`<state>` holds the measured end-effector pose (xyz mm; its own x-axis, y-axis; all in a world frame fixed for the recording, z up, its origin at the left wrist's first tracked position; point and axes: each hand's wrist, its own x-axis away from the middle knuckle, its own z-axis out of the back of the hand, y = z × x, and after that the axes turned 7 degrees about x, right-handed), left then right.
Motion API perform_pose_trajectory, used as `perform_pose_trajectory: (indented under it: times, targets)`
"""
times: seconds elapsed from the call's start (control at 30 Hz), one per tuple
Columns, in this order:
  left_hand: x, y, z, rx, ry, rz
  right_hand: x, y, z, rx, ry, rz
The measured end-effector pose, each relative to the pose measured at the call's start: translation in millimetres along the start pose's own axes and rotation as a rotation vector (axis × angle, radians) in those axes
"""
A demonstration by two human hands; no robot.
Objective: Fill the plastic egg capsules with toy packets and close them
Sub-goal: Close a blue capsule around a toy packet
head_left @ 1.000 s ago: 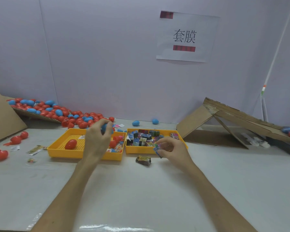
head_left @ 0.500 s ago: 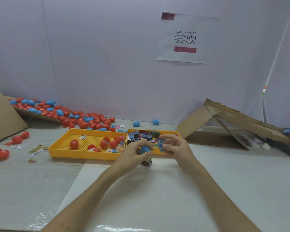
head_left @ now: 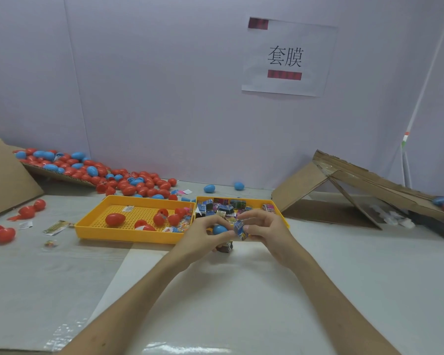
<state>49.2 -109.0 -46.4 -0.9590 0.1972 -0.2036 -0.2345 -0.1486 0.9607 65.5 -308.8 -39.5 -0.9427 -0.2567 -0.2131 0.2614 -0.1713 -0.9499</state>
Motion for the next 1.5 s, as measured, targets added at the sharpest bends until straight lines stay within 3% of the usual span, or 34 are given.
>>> perform_pose_trajectory:
  times: [0.6, 0.97, 1.07, 1.27, 1.5]
  targets:
    - [1, 1, -2, -0.081, 0.004, 0.021, 3, -3, -2, 0.023, -0.047, -0.020]
    - [-3, -4, -1, -0.072, 0.058, 0.034, 2, -1, -4, -0.084, -0.072, 0.018]
    - [-4, -4, -1, 0.069, 0.052, 0.094, 1, -1, -4, -0.074, -0.048, 0.023]
    - [-5, -1, 12, 0.668, 0.019, 0.215, -2, 0, -2, -0.119, 0.072, 0.003]
    - [-3, -2, 9, 0.625, -0.056, 0.236, -2, 0, -2, -0.113, 0.087, 0.009]
